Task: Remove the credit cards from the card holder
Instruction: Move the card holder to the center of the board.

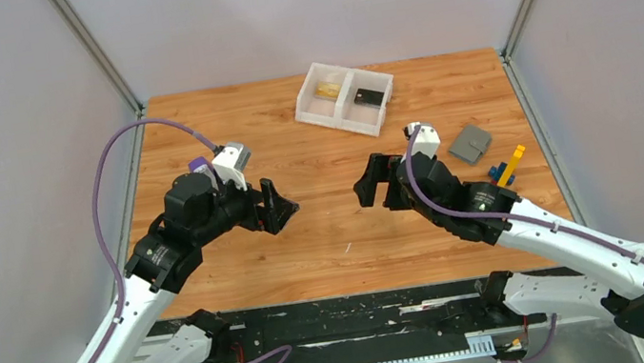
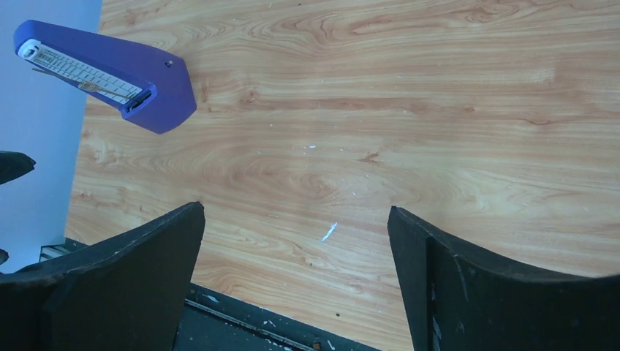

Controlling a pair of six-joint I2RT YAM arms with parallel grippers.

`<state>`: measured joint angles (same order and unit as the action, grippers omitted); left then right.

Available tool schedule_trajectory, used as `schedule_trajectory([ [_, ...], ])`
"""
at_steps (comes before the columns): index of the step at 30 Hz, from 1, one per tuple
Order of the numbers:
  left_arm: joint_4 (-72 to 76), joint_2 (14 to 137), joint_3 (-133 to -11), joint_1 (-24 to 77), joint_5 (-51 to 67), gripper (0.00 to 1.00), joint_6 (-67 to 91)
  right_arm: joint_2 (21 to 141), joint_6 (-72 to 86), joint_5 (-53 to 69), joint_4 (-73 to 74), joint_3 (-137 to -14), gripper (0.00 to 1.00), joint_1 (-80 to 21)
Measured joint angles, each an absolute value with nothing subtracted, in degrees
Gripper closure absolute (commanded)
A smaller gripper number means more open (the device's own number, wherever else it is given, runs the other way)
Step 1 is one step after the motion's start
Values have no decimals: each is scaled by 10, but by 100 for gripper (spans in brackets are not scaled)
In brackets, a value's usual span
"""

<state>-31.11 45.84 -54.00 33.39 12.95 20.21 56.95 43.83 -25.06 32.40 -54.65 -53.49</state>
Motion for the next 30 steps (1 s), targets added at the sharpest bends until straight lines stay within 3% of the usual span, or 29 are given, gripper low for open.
schedule_trajectory([
  [8, -311, 457, -540, 334, 130, 0, 202, 587, 424, -261, 326, -568, 0, -535],
  [14, -311, 454, -540, 334, 130, 0, 202, 642, 309, -325, 324, -584, 1, -535],
  [17, -311, 452, -540, 334, 130, 0, 202, 708, 237, -367, 324, -590, 13, -523],
  [22, -311, 447, -540, 334, 130, 0, 202, 821, 156, -380, 336, -593, 43, -421],
  [30, -310, 446, -540, 334, 139, 0, 202, 915, 114, -369, 348, -648, 46, -231],
])
